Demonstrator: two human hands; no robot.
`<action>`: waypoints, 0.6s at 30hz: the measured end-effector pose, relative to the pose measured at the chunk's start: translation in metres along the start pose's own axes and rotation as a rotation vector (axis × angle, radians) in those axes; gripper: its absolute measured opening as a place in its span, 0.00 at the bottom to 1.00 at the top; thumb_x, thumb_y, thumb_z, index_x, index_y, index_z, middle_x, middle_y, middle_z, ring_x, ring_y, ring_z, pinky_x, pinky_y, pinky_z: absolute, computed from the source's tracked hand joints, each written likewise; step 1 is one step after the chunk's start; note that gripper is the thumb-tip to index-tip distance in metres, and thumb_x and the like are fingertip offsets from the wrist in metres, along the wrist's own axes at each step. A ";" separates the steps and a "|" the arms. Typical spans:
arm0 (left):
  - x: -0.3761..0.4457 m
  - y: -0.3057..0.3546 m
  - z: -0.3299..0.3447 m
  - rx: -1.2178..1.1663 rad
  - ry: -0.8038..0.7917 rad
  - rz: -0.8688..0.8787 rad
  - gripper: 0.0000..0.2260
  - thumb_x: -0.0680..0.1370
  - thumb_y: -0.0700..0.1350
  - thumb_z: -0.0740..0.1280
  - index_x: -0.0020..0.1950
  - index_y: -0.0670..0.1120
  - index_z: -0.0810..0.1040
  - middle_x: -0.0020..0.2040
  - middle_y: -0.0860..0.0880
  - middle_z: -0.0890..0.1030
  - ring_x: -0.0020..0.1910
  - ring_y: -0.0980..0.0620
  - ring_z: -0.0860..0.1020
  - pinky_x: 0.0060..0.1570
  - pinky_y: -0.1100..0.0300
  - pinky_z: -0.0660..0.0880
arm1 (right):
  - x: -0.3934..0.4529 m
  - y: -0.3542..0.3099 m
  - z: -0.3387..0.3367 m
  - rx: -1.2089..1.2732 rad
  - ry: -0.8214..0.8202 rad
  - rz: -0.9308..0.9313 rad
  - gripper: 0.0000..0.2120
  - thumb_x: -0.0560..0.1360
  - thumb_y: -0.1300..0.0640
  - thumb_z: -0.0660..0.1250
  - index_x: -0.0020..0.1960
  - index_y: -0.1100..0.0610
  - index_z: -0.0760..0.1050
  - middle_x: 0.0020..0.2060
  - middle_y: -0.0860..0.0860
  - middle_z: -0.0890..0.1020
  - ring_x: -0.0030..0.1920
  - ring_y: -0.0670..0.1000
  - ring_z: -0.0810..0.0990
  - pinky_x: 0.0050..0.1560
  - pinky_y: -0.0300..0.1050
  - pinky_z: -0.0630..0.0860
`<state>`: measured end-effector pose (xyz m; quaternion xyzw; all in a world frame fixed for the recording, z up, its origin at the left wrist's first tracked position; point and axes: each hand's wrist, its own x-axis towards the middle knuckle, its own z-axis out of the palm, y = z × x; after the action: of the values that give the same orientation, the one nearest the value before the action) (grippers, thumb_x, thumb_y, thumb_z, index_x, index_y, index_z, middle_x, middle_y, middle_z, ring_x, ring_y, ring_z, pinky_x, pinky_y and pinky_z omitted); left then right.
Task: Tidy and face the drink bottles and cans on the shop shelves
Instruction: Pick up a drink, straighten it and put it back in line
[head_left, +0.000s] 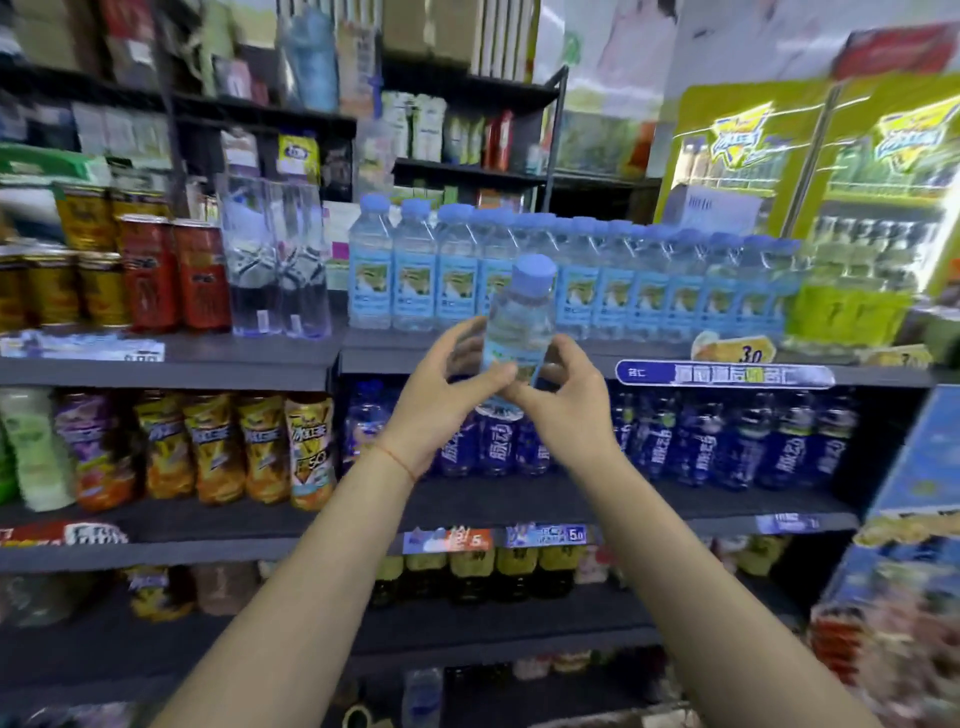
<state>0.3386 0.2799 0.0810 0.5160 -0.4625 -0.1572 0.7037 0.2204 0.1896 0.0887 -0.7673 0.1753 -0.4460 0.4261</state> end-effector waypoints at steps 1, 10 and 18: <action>0.014 -0.002 0.008 0.013 -0.004 0.003 0.26 0.72 0.49 0.76 0.69 0.56 0.74 0.65 0.51 0.78 0.66 0.54 0.75 0.67 0.47 0.73 | 0.014 0.003 -0.009 -0.019 0.012 -0.018 0.24 0.72 0.53 0.76 0.66 0.51 0.74 0.55 0.45 0.82 0.54 0.46 0.80 0.52 0.45 0.80; 0.122 -0.012 0.098 0.142 -0.011 0.081 0.29 0.73 0.49 0.75 0.73 0.54 0.70 0.67 0.53 0.75 0.66 0.56 0.73 0.66 0.51 0.73 | 0.112 0.042 -0.086 -0.212 0.074 -0.104 0.21 0.73 0.50 0.72 0.65 0.50 0.74 0.55 0.52 0.77 0.54 0.47 0.75 0.52 0.39 0.74; 0.174 -0.023 0.183 0.235 0.070 0.147 0.30 0.74 0.48 0.74 0.74 0.53 0.69 0.66 0.52 0.76 0.66 0.54 0.73 0.66 0.53 0.73 | 0.164 0.076 -0.160 -0.172 0.089 -0.183 0.13 0.72 0.53 0.72 0.55 0.51 0.74 0.49 0.56 0.78 0.50 0.55 0.77 0.49 0.52 0.77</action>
<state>0.2863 0.0425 0.1535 0.5646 -0.4895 -0.0321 0.6638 0.1842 -0.0397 0.1530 -0.7931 0.1609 -0.5001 0.3082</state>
